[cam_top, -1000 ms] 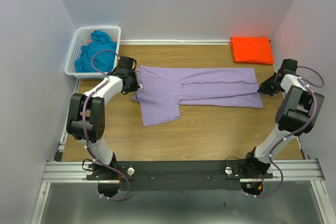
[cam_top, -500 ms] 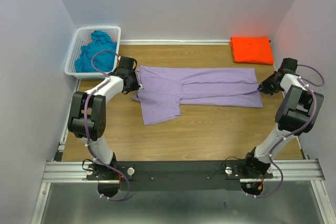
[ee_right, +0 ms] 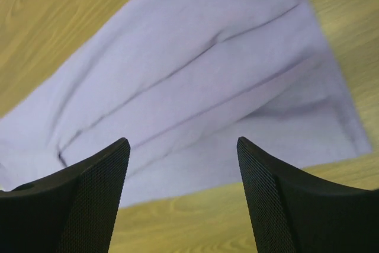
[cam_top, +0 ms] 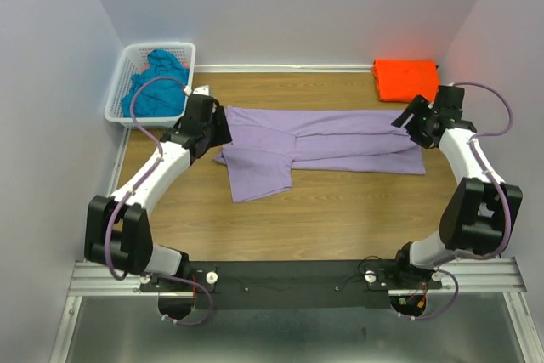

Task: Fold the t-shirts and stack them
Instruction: Fold the tshirt

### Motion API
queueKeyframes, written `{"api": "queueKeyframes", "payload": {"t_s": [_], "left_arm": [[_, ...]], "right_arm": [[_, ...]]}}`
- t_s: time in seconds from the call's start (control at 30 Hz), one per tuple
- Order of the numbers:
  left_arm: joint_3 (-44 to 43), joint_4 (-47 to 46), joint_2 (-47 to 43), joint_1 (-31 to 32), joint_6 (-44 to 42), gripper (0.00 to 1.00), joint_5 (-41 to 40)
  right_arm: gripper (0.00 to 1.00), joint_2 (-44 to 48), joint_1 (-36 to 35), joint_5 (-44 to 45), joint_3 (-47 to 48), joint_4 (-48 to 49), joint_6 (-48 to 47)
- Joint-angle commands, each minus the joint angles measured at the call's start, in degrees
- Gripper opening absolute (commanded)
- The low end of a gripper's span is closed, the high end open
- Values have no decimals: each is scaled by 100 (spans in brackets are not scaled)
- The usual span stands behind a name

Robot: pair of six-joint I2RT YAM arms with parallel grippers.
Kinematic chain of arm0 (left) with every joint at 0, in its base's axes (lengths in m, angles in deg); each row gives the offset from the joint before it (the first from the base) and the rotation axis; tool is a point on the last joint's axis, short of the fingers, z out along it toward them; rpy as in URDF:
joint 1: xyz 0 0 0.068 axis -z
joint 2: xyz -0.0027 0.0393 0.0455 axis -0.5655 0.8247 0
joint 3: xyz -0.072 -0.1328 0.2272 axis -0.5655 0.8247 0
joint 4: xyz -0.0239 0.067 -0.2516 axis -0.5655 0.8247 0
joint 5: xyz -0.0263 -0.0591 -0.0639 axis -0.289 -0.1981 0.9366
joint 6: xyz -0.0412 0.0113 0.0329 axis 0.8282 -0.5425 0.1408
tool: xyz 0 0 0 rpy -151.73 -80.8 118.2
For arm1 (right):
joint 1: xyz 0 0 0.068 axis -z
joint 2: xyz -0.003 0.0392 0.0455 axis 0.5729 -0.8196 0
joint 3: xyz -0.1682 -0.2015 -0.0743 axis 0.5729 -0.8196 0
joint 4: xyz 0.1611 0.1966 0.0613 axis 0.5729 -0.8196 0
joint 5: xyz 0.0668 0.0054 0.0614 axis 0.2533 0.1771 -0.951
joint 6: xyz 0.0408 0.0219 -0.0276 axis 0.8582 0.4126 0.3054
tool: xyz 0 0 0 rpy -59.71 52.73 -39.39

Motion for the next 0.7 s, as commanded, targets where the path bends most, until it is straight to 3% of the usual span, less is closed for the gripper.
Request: {"api": "queueKeyframes", "payload": {"t_s": [0.0, 0.1, 0.23, 0.67], "left_arm": [[740, 434, -528, 715, 138, 68, -222], [1355, 311, -687, 1269, 384, 64, -91], [1727, 135, -626, 1656, 525, 62, -143], [1349, -24, 717, 2377, 780, 50, -749]], "right_arm": [[81, 618, -445, 101, -502, -114, -223], [91, 1058, -648, -4, -906, -185, -241], [95, 1507, -693, -198, -1381, -255, -250], [95, 2140, -711, -725, -2173, -352, -294]]}}
